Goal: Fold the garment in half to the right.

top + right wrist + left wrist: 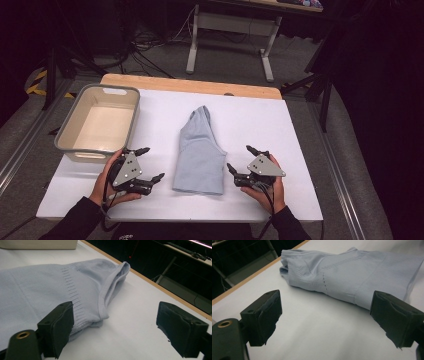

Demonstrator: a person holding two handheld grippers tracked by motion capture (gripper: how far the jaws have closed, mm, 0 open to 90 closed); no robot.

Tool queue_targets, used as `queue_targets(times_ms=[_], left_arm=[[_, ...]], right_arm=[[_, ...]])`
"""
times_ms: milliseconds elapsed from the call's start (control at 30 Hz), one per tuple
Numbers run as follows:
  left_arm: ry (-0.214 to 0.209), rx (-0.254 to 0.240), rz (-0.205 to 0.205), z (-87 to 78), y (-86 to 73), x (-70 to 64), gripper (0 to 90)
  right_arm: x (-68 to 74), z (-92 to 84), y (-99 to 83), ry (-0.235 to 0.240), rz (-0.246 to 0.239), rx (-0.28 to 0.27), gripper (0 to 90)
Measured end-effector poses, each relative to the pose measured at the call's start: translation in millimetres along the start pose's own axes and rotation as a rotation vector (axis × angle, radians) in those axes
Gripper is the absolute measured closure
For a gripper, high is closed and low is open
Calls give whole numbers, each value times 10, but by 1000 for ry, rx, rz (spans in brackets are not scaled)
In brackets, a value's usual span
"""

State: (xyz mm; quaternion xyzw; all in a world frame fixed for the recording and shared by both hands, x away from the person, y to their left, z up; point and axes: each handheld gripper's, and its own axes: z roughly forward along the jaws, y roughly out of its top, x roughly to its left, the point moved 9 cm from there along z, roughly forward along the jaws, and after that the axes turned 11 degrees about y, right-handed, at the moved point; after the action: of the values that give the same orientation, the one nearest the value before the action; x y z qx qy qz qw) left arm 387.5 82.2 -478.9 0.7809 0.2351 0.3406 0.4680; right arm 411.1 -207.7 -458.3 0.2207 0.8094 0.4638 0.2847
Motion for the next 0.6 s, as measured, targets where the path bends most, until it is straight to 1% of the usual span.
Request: queue_targets(times_ms=[67,167,333,367,600], left_arm=[[0,8,-11,-30,-38,7,116],[1,15,-17,-57,-83,3,112],[0,32,-19,-103,-151,-7,102],[4,34,-13,-115,-161,-2,98],[15,47,-35,-184,-228,22,96]], right_arm=[[-10,-7,-29,-5,-4,8,151],[-14,-16,-46,-2,-3,7,151],[-31,-25,-81,1,3,8,151],[-27,-22,-93,4,4,12,151],[-39,-30,-129,5,6,16,151]])
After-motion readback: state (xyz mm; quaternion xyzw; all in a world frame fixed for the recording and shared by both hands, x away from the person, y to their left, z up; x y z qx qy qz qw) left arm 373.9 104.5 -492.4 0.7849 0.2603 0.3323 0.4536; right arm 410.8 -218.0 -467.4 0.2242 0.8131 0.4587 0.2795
